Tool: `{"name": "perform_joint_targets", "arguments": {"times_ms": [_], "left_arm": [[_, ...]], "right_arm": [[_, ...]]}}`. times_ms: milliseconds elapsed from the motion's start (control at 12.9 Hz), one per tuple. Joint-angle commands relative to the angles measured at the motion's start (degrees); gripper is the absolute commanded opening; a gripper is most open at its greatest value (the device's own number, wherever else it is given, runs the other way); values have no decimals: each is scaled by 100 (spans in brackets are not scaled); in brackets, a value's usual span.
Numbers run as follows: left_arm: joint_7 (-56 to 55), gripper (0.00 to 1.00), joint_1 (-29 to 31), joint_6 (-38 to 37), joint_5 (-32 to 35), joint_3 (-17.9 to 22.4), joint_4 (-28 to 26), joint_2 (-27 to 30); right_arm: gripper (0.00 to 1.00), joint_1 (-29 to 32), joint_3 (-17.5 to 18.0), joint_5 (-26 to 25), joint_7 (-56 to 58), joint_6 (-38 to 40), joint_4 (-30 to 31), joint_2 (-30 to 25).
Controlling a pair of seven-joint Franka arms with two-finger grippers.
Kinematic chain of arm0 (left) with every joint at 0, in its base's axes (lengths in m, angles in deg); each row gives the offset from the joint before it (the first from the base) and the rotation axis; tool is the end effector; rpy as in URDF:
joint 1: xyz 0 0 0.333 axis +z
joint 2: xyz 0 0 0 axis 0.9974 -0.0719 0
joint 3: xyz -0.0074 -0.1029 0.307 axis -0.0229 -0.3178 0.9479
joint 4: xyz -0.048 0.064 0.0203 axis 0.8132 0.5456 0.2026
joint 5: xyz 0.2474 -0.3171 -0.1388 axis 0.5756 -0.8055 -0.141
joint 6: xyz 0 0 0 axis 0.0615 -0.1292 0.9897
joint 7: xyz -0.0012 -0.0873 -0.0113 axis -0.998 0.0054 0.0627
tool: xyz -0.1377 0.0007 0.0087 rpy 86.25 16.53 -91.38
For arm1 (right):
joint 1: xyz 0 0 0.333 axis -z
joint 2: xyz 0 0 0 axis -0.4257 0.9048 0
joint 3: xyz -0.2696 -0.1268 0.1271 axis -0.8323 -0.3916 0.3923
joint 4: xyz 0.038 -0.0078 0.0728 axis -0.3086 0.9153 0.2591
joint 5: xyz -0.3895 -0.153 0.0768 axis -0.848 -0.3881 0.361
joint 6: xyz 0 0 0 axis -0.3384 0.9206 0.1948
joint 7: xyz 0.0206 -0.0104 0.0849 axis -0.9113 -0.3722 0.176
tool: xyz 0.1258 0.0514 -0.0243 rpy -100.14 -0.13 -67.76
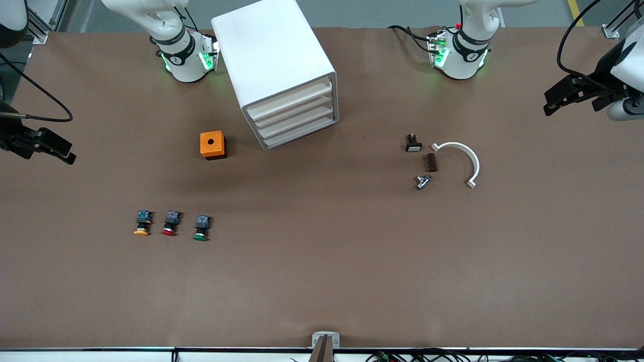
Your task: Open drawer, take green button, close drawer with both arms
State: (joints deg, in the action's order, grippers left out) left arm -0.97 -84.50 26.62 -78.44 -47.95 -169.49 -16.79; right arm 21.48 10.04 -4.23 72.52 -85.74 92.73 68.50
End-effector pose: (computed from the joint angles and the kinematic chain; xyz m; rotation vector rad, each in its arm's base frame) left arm 0.5547 -0.0674 0.6422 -3.1056 -0.0867 0.0842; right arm 0.6102 -0.0272 0.5898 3.1269 -0.2327 0.1288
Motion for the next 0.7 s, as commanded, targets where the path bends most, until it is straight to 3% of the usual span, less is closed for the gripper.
{"name": "perform_joint_targets", "arguments": {"times_ms": [0,619], "left_arm": [[116,100,38,110,-66,-33,-415,331],[371,100,100,75,-22,55,-178,217]], "right_arm": [[100,125,69,-89,40,23,130,-177],[100,134,69,-89,58,23,130,-169]]}}
